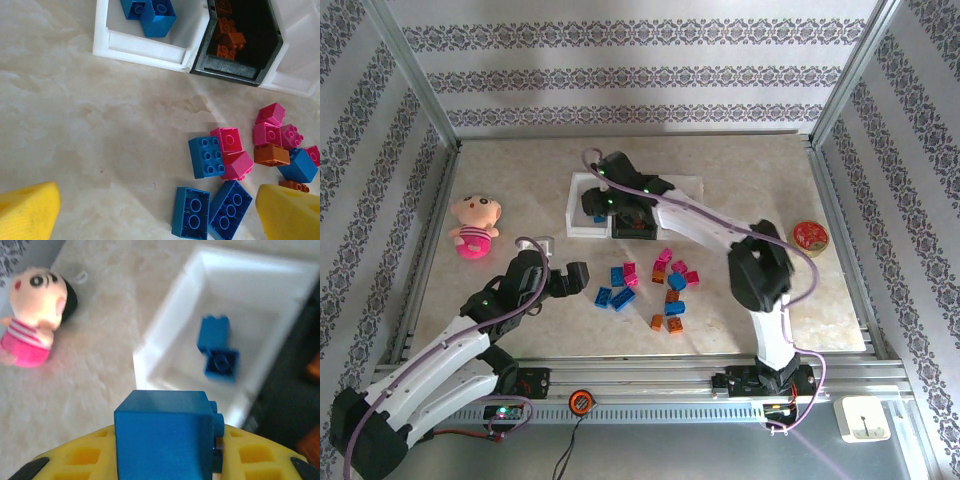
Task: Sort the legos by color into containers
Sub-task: Place the lego in the container.
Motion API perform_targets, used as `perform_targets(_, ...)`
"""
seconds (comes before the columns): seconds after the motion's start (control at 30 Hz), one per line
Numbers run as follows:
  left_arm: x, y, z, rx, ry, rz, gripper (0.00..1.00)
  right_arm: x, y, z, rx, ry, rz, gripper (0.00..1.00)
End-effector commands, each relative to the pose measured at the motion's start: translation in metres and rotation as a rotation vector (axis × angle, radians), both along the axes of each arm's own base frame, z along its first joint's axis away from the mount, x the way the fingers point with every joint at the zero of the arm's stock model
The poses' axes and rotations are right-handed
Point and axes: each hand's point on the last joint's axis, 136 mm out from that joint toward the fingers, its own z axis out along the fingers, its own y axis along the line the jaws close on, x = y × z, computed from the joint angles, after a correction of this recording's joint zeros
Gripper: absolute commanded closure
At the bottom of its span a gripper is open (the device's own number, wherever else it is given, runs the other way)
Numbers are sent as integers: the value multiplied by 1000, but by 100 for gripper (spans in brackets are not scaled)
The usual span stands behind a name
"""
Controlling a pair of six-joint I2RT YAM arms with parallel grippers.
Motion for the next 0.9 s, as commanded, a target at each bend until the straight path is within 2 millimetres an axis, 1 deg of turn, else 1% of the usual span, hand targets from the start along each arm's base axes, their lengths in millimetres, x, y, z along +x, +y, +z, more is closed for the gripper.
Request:
perform_targets(0.0,-7,3,-8,-9,28,13,0,26,8,-15,-13,32,-38,78)
perform_targets(0.1,-10,1,-11,-17,41,2,0,49,11,-34,-10,66,-95,77)
perform_targets(0.17,-11,0,-14,-21,51,-4,0,58,14,-42,7,88,-116,75)
perform_targets(0.2,-12,0,-15,-22,54,-8,0,62,16,-43,19,92,-122,71)
perform_targets(0.27,-14,0,-17,-23,63,-10,0,68,21,-44,34,95,-124,61)
perform_targets(0.3,-14,0,-17,-23,64,-13,0,70,23,-39,45,91,-124,54)
perform_targets(0.33,-15,0,-18,-21,65,-14,0,73,23,-35,55,85,-127,49)
perform_targets(0.37,-15,0,-18,-21,68,-14,0,74,25,-30,65,78,-124,47)
perform_targets(0.47,-15,-1,-18,-22,67,-23,0,74,25,-5,93,43,-114,42)
perform_targets(0.6,-13,-4,-14,-26,57,-31,0,62,18,29,115,-2,-91,40)
perform_targets(0.7,-9,-9,-9,-27,46,-49,0,45,3,45,126,-18,-88,39)
perform_targets(0.83,1,-24,-1,-37,36,-108,0,9,-27,43,131,-15,-83,39)
perform_targets(0.87,5,-30,-1,-36,45,-123,2,-2,-38,34,111,-3,-88,39)
